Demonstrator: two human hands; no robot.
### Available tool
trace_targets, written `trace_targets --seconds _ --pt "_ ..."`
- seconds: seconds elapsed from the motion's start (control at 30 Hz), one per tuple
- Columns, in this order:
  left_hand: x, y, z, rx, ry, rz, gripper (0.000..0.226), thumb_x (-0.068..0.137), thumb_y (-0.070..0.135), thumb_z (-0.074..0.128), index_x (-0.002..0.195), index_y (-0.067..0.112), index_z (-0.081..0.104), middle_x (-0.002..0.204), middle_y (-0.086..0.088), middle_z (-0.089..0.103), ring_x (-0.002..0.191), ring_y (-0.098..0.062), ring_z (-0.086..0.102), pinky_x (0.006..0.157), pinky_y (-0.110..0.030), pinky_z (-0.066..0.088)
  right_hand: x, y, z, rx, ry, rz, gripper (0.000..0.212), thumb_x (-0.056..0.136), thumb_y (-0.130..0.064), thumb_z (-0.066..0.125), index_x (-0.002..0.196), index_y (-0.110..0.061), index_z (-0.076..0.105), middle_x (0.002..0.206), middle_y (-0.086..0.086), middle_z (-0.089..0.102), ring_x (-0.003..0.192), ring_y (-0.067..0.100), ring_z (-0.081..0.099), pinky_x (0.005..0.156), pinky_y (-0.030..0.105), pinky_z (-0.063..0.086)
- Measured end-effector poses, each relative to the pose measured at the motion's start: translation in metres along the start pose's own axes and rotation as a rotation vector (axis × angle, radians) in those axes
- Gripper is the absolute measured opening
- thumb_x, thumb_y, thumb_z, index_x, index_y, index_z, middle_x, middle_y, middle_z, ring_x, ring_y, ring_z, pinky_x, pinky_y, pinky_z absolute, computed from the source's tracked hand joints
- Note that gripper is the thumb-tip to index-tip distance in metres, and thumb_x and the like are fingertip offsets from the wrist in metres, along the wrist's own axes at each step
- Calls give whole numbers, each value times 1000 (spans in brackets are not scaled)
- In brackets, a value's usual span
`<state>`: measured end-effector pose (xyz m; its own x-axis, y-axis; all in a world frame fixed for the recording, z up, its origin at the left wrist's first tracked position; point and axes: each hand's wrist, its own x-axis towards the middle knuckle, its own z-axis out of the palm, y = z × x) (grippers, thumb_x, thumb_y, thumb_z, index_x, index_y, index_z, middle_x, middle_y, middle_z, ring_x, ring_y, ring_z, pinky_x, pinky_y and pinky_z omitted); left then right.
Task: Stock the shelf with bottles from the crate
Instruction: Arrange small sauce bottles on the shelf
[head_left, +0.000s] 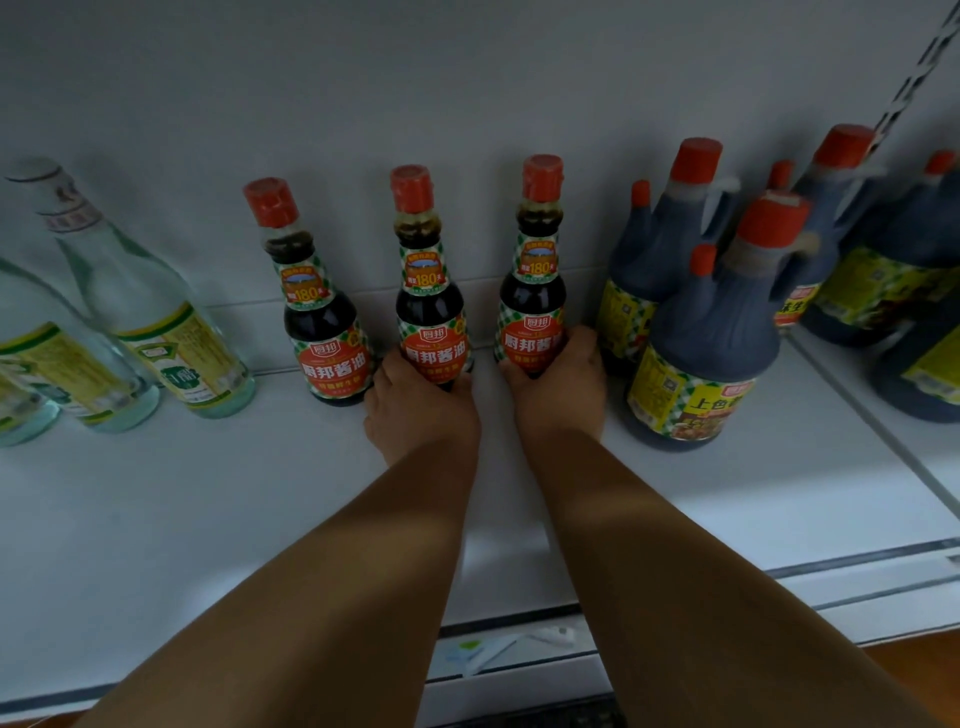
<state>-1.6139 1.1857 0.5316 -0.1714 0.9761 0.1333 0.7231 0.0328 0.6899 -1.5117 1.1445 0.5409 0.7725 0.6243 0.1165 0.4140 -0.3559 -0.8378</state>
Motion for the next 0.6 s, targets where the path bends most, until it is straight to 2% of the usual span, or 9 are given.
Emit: trace_targets --seconds 0.43,0.6 --pt "-1 0 -2 -16 1 20 80 77 47 72 143 16 38 142 -6 48 132 -30 42 105 -44 36 1 2 1 -22 -5 -4 69 78 -33 77 131 -8 41 134 14 50 122 34 51 98 45 46" --pt "-3 4 -10 -32 -71 -20 80 75 44 76 139 12 40 139 -9 48 130 -31 44 105 -44 39 -5 -4 -3 -84 -32 9 77 76 -34 79 133 -5 37 137 16 45 123 35 48 100 45 45"
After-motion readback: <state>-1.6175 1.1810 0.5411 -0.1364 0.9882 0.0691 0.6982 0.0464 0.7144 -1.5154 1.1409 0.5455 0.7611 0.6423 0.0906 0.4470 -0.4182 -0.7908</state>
